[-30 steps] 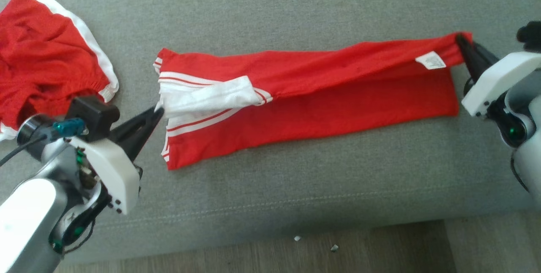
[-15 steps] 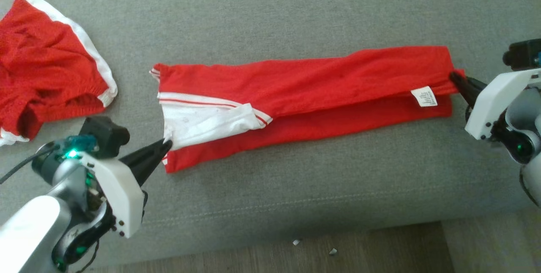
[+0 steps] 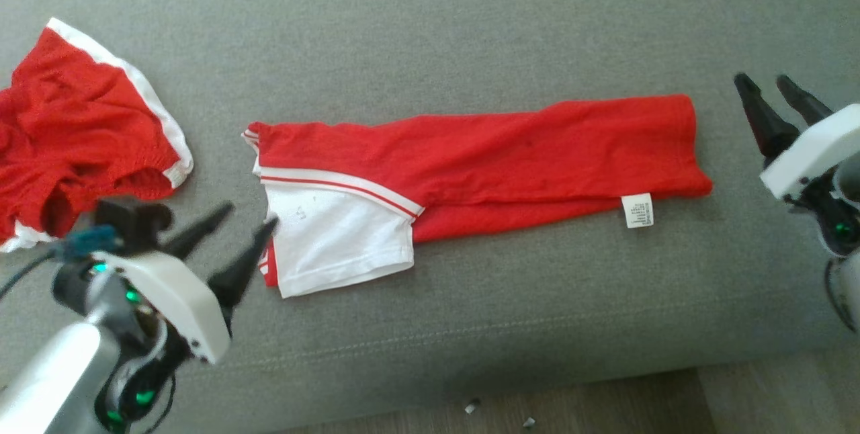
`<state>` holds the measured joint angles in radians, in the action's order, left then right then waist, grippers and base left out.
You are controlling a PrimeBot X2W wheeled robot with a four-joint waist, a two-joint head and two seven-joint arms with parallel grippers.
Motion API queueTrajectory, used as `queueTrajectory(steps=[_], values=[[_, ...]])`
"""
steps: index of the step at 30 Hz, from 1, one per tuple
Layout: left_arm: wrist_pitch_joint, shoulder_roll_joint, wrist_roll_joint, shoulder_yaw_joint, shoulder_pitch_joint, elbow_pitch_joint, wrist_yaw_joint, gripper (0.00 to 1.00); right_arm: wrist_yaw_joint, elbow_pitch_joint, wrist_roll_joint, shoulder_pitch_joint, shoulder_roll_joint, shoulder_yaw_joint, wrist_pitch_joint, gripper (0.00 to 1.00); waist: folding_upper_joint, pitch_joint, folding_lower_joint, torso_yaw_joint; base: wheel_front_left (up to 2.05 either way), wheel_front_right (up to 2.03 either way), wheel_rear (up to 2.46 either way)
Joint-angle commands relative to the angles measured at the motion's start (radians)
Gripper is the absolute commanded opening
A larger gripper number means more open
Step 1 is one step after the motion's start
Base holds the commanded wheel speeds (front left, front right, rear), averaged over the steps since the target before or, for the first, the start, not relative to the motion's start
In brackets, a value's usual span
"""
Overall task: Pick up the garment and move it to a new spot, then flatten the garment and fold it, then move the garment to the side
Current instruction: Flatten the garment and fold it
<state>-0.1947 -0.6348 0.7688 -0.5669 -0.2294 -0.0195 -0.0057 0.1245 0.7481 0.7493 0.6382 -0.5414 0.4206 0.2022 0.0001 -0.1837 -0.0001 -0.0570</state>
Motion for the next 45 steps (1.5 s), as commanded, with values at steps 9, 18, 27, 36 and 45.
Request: queueTrajectory(steps=[9, 18, 27, 36, 45], values=[[0.271, 0.124, 0.019, 0.168, -0.056, 0.008, 0.095, 1.0, 0.006, -0.187, -0.06, -0.099, 0.108, -0.097, -0.165, 1.0, -0.0001, 0.036, 0.0001, 0.009, 0.0, 0.0, 0.0], [0.453, 0.321, 0.015, 0.249, -0.01, 0.103, 0.096, 1.0, 0.006, -0.329, -0.191, -0.254, 0.238, -0.217, -0.273, 1.0, -0.0001, 0.047, 0.0001, 0.04, 0.0, 0.0, 0.0], [0.456, 0.482, -0.155, 0.414, 0.044, 0.128, 0.011, 1.0, 0.006, -0.383, -0.324, -0.348, 0.331, -0.288, -0.298, 1.0, -0.0001, 0.034, 0.0001, 0.055, 0.0, 0.0, 0.0], [0.456, 0.548, -0.261, 0.492, 0.043, 0.176, -0.067, 1.0, 0.006, -0.395, -0.39, -0.339, 0.374, -0.317, -0.287, 1.0, -0.0001, -0.002, 0.0001, 0.061, 0.0, 0.0, 0.0], [0.456, 0.573, -0.305, 0.501, 0.012, 0.212, -0.098, 1.0, 0.006, -0.284, -0.42, -0.257, 0.382, -0.42, -0.238, 1.0, -0.0001, -0.059, 0.0001, 0.072, 0.0, 0.0, 0.0]])
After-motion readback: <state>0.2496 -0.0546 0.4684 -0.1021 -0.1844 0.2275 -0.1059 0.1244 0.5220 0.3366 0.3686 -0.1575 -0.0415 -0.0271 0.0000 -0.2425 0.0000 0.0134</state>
